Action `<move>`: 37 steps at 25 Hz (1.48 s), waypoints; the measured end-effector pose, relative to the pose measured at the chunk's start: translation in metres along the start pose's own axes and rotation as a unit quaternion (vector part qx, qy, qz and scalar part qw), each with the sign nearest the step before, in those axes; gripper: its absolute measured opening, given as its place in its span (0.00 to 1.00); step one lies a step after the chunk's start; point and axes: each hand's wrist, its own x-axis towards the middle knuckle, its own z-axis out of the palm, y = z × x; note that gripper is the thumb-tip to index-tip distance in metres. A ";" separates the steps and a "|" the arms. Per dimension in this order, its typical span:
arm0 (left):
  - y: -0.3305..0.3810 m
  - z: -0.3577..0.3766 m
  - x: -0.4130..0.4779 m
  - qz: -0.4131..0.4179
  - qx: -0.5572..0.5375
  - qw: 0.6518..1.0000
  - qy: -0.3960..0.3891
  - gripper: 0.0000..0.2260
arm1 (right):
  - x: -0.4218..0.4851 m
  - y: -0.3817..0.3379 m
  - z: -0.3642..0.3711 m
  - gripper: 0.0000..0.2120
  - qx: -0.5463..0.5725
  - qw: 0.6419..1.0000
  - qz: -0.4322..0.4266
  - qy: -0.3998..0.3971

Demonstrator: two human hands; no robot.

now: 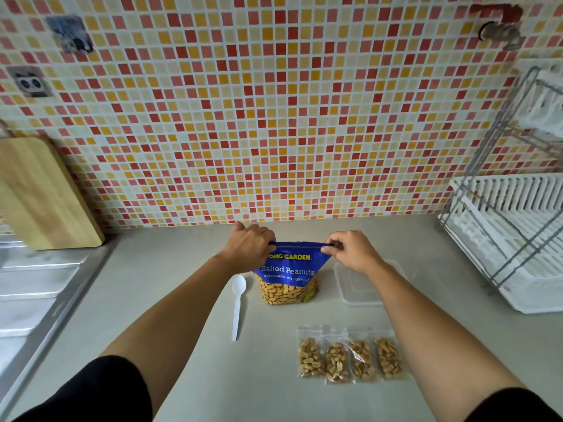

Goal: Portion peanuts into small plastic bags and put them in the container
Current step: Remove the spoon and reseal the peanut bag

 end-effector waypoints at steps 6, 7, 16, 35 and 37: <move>-0.017 0.000 -0.016 -0.014 0.016 1.000 0.022 0.15 | 0.000 0.000 -0.001 0.08 0.000 1.000 0.000 0.000; -0.020 0.000 -0.018 -0.013 0.008 1.000 0.027 0.15 | 0.000 0.000 0.000 0.08 0.001 1.000 0.002 -0.001; -0.031 -0.009 -0.022 -0.039 -0.190 0.981 -0.028 0.14 | -0.002 0.000 -0.003 0.11 -0.036 0.999 -0.023 -0.018; -0.047 0.057 0.054 -0.240 -0.780 0.577 0.038 0.09 | 0.100 -0.005 0.012 0.07 0.433 0.878 0.203 -0.035; -0.058 0.065 0.077 -0.254 -0.773 0.578 0.059 0.09 | 0.126 -0.004 0.015 0.09 0.437 0.876 0.206 -0.011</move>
